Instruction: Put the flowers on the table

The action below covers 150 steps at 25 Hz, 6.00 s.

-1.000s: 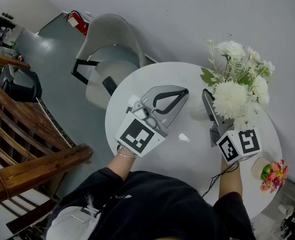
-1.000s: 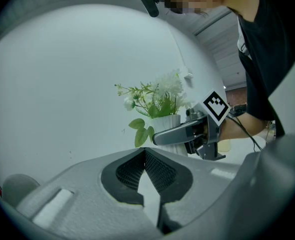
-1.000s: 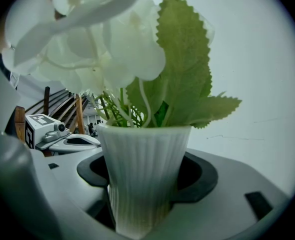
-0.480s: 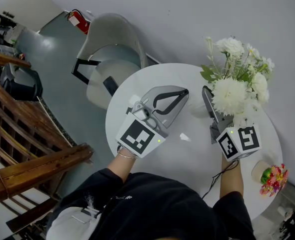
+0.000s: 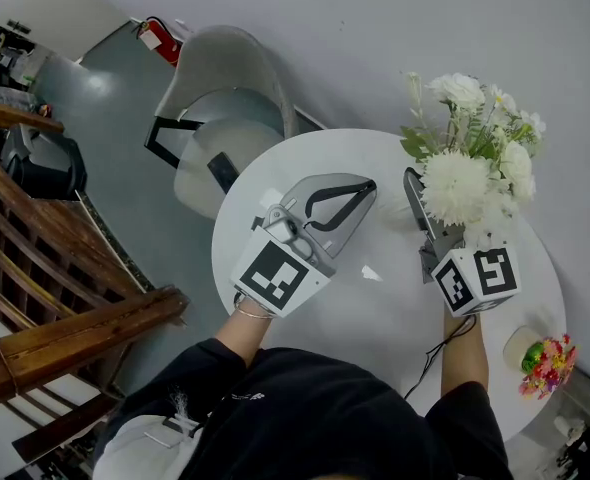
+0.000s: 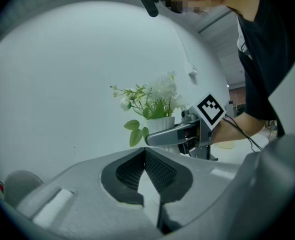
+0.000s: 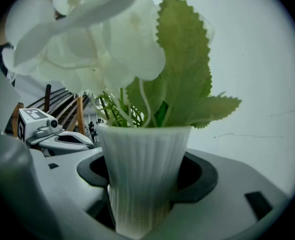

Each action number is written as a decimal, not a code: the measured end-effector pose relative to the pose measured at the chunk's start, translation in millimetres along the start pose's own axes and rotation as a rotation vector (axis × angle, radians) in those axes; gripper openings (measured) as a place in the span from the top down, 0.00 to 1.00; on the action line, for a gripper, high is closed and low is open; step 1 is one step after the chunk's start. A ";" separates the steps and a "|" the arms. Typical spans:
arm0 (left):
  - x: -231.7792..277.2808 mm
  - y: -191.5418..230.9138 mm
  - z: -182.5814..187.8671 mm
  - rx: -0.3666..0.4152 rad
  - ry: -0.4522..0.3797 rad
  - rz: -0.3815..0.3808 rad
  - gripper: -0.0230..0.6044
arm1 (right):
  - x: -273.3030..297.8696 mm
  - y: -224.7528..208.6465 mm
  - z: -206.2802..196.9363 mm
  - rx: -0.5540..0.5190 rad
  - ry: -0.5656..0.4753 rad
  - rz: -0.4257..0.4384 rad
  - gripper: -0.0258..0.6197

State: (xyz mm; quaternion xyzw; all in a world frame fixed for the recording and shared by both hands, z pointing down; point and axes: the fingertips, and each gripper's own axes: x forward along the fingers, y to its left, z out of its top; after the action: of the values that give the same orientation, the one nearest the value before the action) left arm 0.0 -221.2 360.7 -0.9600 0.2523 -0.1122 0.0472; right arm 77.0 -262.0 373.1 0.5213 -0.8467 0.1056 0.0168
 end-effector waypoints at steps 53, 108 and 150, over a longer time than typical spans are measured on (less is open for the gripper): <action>1.1 6.8 -8.8 -0.007 0.020 0.009 0.97 | 30.7 -5.2 -4.1 -0.167 -0.022 0.015 0.43; -36.2 -39.4 59.8 0.102 -0.091 -0.005 0.97 | -54.2 18.5 19.8 -0.104 -0.076 -0.073 0.31; -58.6 -78.3 84.3 0.147 -0.135 -0.026 0.97 | -109.3 52.7 38.6 -0.068 -0.124 -0.049 0.58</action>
State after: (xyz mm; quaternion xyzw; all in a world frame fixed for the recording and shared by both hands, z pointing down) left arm 7.5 -121.4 279.2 -0.9625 0.2272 -0.0659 0.1329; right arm 83.3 -150.7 311.7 0.5463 -0.8363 0.0435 -0.0154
